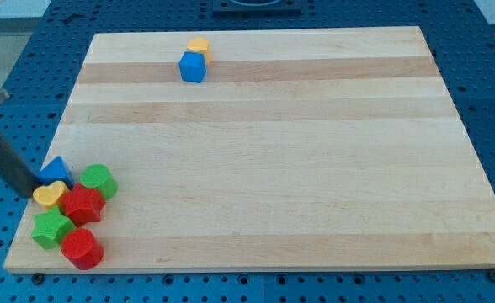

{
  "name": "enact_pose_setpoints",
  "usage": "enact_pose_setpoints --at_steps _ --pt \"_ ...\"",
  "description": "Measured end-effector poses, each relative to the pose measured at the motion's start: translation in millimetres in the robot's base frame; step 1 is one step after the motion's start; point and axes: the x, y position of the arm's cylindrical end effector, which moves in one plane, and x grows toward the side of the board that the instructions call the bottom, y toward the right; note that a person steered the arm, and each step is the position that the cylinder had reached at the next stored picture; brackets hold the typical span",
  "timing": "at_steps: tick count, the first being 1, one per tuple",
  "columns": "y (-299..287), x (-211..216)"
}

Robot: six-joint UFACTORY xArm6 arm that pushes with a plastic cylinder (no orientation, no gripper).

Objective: Slide blue cube to the center

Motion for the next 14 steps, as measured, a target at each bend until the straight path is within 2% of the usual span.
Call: enact_pose_setpoints --at_steps 2,5,6,9,11,14 --pt "-0.7 -45.7" --pt "-2.4 -48.7" --pt "-2.2 -63.9" --pt "4.9 -191.3" --pt "68.4 -235.2" --pt "193.7 -226.2"
